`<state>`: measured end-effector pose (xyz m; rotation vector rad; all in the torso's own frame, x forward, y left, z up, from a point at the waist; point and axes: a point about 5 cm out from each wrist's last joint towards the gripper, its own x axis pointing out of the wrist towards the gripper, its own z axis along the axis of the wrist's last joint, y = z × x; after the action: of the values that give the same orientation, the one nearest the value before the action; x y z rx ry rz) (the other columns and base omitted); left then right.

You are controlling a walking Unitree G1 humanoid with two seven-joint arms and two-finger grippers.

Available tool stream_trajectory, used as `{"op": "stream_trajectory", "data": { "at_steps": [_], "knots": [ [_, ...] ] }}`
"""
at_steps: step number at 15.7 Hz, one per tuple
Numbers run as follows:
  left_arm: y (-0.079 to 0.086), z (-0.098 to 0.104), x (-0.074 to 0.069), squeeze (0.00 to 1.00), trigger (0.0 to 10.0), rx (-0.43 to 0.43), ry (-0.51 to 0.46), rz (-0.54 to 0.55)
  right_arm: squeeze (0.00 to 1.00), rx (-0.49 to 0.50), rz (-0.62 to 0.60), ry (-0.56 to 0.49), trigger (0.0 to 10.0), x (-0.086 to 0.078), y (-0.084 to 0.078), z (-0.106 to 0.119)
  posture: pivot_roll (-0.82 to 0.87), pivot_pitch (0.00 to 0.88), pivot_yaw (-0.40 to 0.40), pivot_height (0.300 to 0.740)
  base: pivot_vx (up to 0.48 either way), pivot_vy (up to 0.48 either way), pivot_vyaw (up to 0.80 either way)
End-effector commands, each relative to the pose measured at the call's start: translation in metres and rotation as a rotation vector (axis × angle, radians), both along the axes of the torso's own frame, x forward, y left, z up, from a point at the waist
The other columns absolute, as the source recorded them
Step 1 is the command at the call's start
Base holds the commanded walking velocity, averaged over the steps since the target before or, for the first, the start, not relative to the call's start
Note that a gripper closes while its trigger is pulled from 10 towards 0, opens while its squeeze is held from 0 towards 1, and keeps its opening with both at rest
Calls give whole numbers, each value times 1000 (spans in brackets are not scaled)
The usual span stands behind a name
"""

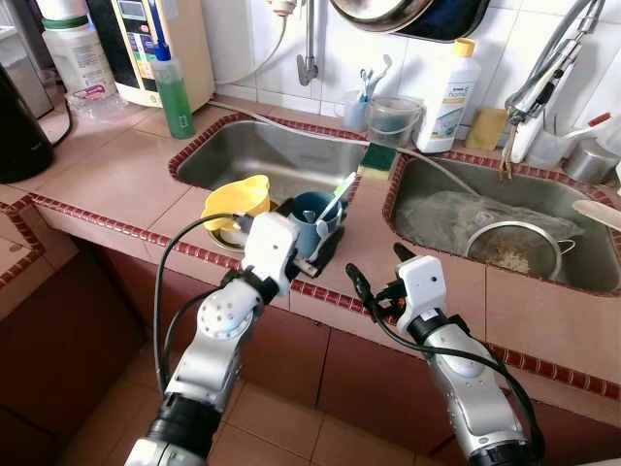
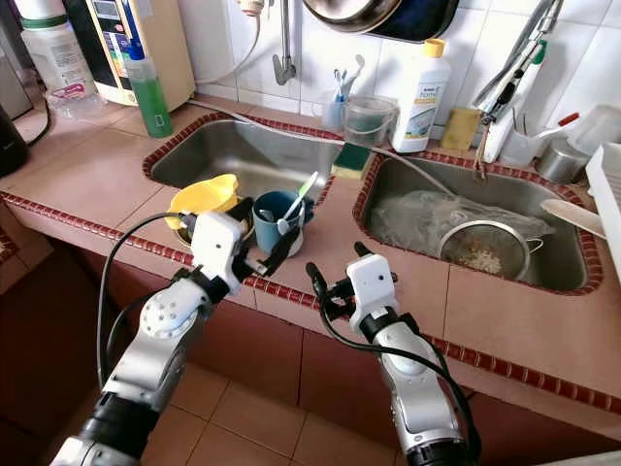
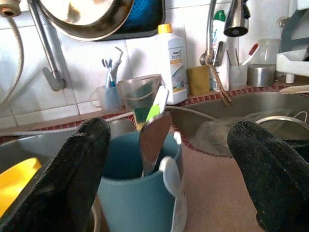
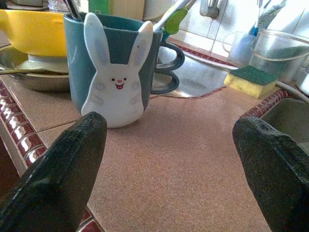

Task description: Kitchen organization

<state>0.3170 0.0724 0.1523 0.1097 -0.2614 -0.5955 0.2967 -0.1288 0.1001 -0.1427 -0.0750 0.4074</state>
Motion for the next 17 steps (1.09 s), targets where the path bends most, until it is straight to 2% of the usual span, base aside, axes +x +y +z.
{"op": "stream_trajectory", "data": {
  "at_steps": [1,8,10,11,17],
  "knots": [
    [-5,4,2,0,10000,7,-14,-20,0,4,-5,-31,10000,0,1,7,-86,23,25,740,0,0,0],
    [-17,4,6,0,10000,15,-16,-48,0,9,22,-43,10000,-3,3,10,-94,36,29,740,0,0,0],
    [-16,0,10,0,10000,33,11,2,0,0,57,-46,10000,-6,7,10,-100,37,29,740,0,0,0],
    [-13,-2,13,0,10000,8,43,36,0,-5,62,-43,10000,-7,8,9,-102,42,29,740,0,0,0],
    [-9,-1,15,0,10000,-13,41,43,0,-12,89,-38,10000,-10,10,9,-100,50,27,740,0,0,0]
  ]
}}
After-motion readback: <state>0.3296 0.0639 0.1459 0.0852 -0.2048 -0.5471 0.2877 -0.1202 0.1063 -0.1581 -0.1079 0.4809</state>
